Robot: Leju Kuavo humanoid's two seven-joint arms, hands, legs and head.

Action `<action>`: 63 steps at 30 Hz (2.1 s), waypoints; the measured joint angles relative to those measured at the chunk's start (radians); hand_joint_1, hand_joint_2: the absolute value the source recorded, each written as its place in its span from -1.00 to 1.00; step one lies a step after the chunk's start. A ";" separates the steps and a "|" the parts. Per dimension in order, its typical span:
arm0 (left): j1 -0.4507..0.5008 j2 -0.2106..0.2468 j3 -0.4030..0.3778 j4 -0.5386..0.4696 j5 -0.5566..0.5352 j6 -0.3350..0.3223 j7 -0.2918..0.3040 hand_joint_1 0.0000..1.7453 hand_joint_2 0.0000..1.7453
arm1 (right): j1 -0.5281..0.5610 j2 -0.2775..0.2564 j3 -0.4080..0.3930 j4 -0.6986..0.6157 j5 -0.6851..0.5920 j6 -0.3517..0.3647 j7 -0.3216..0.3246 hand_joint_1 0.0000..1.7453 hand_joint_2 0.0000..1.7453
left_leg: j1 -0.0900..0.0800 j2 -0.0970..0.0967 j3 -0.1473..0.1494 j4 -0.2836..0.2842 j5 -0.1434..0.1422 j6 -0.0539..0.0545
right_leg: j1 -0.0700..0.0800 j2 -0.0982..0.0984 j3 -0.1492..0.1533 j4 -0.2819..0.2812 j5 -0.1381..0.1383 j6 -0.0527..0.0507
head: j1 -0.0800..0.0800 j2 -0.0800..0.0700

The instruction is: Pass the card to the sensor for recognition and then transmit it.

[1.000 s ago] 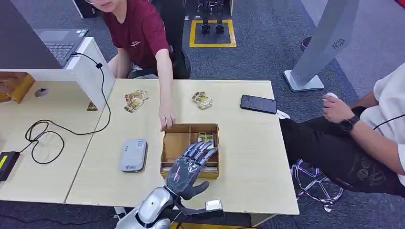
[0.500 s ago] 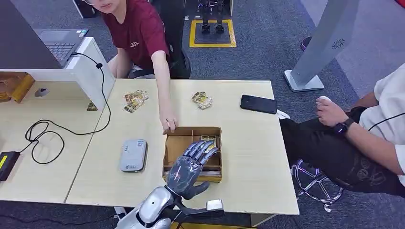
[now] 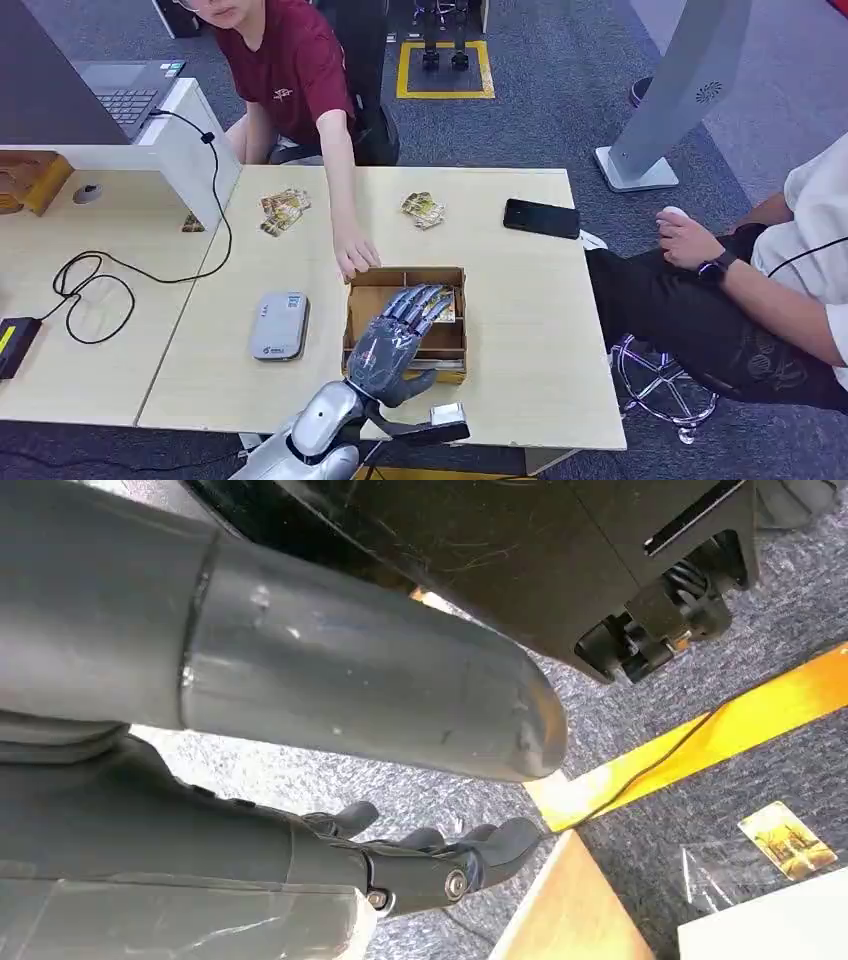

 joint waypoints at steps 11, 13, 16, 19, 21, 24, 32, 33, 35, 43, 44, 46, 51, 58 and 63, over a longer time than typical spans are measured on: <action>-0.005 0.000 0.000 0.035 -0.028 0.001 0.013 -1.00 1.00 | -0.002 0.000 0.006 -0.004 -0.002 0.000 -0.004 -1.00 -1.00 | 0.000 0.000 0.000 0.000 0.000 0.000 | 0.000 0.000 0.000 0.000 0.000 0.000 | 0.000 0.000; -0.006 0.002 0.000 0.042 -0.034 0.002 0.020 -1.00 1.00 | -0.002 0.000 0.008 -0.005 -0.002 0.000 -0.004 -1.00 -1.00 | 0.000 0.000 0.000 0.000 0.000 0.000 | 0.000 0.000 0.000 0.000 0.000 0.000 | 0.000 0.000; -0.006 0.005 0.000 0.051 -0.039 0.003 0.023 -1.00 1.00 | -0.002 0.000 0.013 -0.005 -0.005 -0.001 -0.004 -1.00 -1.00 | 0.000 0.000 0.000 0.000 0.000 0.000 | 0.000 0.000 0.000 0.000 0.000 0.000 | 0.000 0.000; -0.007 0.005 0.000 0.060 -0.040 0.009 0.024 -1.00 1.00 | -0.002 0.000 0.015 -0.005 -0.005 0.000 -0.004 -1.00 -1.00 | 0.000 0.000 0.000 0.000 0.000 0.000 | 0.000 0.000 0.000 0.000 0.000 0.000 | 0.000 0.000; -0.007 0.005 0.000 0.063 -0.042 0.010 0.024 -1.00 1.00 | -0.002 0.000 0.016 -0.005 -0.006 -0.001 -0.004 -1.00 -1.00 | 0.000 0.000 0.000 0.000 0.000 0.000 | 0.000 0.000 0.000 0.000 0.000 0.000 | 0.000 0.000; -0.007 0.006 0.000 0.067 -0.042 0.009 0.020 -1.00 1.00 | -0.002 0.000 0.017 -0.005 -0.006 -0.001 -0.004 -1.00 -1.00 | 0.000 0.000 0.000 0.000 0.000 0.000 | 0.000 0.000 0.000 0.000 0.000 0.000 | 0.000 0.000; -0.007 0.008 0.000 0.074 -0.037 0.004 0.016 1.00 1.00 | -0.002 0.000 0.019 -0.005 -0.014 -0.001 -0.004 -1.00 -1.00 | 0.000 0.000 0.000 0.000 0.000 0.000 | 0.000 0.000 0.000 0.000 0.000 0.000 | 0.000 0.000; -0.007 0.008 0.000 0.074 -0.032 0.001 0.013 1.00 1.00 | -0.002 0.000 0.019 -0.005 -0.017 -0.001 -0.004 -1.00 -1.00 | 0.000 0.000 0.000 0.000 0.000 0.000 | 0.000 0.000 0.000 0.000 0.000 0.000 | 0.000 0.000; -0.008 0.008 0.000 0.074 -0.026 -0.001 0.008 1.00 1.00 | -0.002 0.000 0.019 -0.005 -0.019 -0.002 -0.004 -1.00 -1.00 | 0.000 0.000 0.000 0.000 0.000 0.000 | 0.000 0.000 0.000 0.000 0.000 0.000 | 0.000 0.000; -0.008 0.008 0.000 0.074 -0.015 -0.008 -0.001 1.00 1.00 | -0.002 -0.001 0.022 -0.005 -0.020 -0.004 -0.004 -1.00 -1.00 | 0.000 0.000 0.000 0.000 0.000 0.000 | 0.000 0.000 0.000 0.000 0.000 0.000 | 0.000 0.000; -0.008 0.008 0.000 0.074 -0.014 -0.008 -0.002 1.00 1.00 | -0.002 -0.001 0.022 -0.005 -0.020 -0.003 -0.004 -1.00 -1.00 | 0.000 0.000 0.000 0.000 0.000 0.000 | 0.000 0.000 0.000 0.000 0.000 0.000 | 0.000 0.000; -0.008 0.008 0.000 0.074 -0.011 -0.008 -0.003 1.00 1.00 | -0.002 -0.001 0.022 -0.005 -0.021 -0.003 -0.004 -1.00 -1.00 | 0.000 0.000 0.000 0.000 0.000 0.000 | 0.000 0.000 0.000 0.000 0.000 0.000 | 0.000 0.000; -0.008 0.008 0.000 0.074 -0.005 -0.008 -0.006 1.00 1.00 | -0.002 -0.001 0.023 -0.005 -0.024 -0.004 -0.004 -1.00 -1.00 | 0.000 0.000 0.000 0.000 0.000 0.000 | 0.000 0.000 0.000 0.000 0.000 0.000 | 0.000 0.000; -0.008 0.008 0.000 0.074 0.012 -0.008 -0.019 1.00 1.00 | -0.002 -0.002 0.023 -0.005 -0.024 -0.005 -0.004 -1.00 -1.00 | 0.000 0.000 0.000 0.000 0.000 0.000 | 0.000 0.000 0.000 0.000 0.000 0.000 | 0.000 0.000; -0.009 0.027 0.000 -0.040 0.079 -0.022 -0.039 1.00 1.00 | 0.000 -0.004 0.023 -0.005 -0.042 -0.012 -0.004 -1.00 -1.00 | 0.000 0.000 0.000 0.000 0.000 0.000 | 0.000 0.000 0.000 0.000 0.000 0.000 | 0.000 0.000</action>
